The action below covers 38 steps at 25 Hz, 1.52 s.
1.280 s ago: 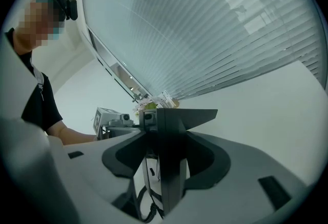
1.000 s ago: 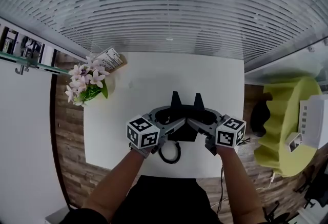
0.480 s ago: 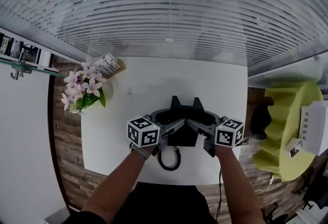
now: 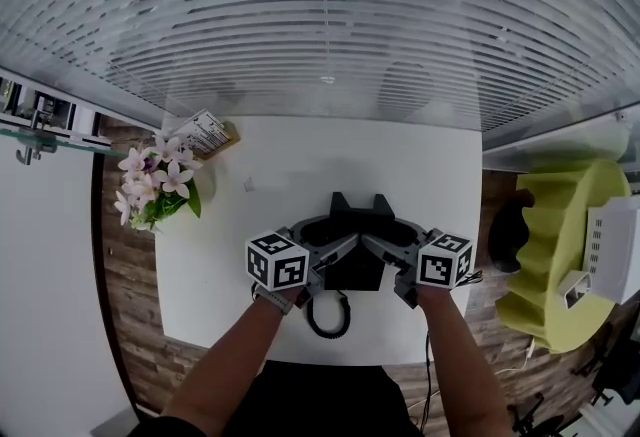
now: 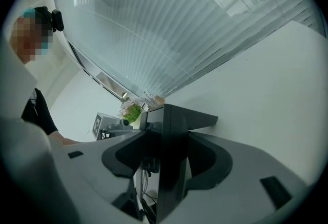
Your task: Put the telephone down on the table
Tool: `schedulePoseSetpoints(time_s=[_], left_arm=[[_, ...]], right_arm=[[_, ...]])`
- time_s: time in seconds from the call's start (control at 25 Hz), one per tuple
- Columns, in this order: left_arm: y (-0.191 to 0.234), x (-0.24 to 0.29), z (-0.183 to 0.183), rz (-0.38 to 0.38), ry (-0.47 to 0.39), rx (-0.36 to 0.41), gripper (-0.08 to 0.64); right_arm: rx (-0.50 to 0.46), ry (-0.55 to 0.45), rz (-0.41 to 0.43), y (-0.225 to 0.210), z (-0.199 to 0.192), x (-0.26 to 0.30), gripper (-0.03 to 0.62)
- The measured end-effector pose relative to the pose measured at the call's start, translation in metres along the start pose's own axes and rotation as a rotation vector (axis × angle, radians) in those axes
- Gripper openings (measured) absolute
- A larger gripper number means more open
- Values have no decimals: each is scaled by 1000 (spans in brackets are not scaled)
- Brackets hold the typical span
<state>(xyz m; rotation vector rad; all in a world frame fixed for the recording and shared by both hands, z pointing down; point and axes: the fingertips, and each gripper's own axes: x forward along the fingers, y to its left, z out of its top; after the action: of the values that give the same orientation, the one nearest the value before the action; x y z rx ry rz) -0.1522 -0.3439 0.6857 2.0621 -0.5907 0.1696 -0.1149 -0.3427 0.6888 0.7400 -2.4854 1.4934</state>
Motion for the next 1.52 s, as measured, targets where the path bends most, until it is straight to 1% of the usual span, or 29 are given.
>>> schedulePoseSetpoints(time_s=[0.24, 0.4, 0.48, 0.56, 0.68, 0.76, 0.84, 0.92, 1.0, 1.08, 1.2, 1.36, 1.4, 1.48, 1.52], left_arm=[[2, 1, -6, -13, 5, 20, 244], [3, 1, -7, -10, 2, 34, 247], [3, 0, -7, 1, -7, 49, 248], [5, -3, -6, 21, -18, 50, 253], [8, -12, -2, 63, -44, 61, 284], [12, -23, 3, 110, -70, 89, 307], [11, -35, 11, 150, -92, 123, 308], [3, -47, 19, 163, -115, 160, 308], [-15, -60, 27, 159, -140, 220, 308], [-38, -72, 32, 156, -147, 309, 308], [-74, -88, 37, 160, -144, 429, 307], [-126, -106, 45, 146, -174, 523, 307], [-140, -111, 46, 136, -185, 539, 305], [-168, -120, 49, 106, -208, 578, 298], [-182, -123, 50, 88, -217, 601, 293]], right_arm=[[-5, -2, 11, 0, 0, -1, 244], [29, -14, 35, -1, -2, 0, 244], [44, -27, 33, -3, -2, 0, 251], [38, -37, 10, -4, -3, -2, 266], [9, -52, -36, -7, -1, -8, 273], [-2, -75, -76, -11, 2, -16, 282], [-14, -113, -120, -13, 7, -28, 283], [-44, -150, -157, -9, 14, -42, 282], [-92, -175, -187, 3, 19, -56, 282], [-141, -202, -203, 21, 25, -71, 282], [-214, -263, -181, 62, 33, -90, 281], [-352, -306, -143, 125, 39, -111, 274], [-385, -315, -125, 143, 39, -116, 246], [-453, -339, -77, 177, 44, -123, 164], [-487, -351, -54, 192, 47, -127, 151]])
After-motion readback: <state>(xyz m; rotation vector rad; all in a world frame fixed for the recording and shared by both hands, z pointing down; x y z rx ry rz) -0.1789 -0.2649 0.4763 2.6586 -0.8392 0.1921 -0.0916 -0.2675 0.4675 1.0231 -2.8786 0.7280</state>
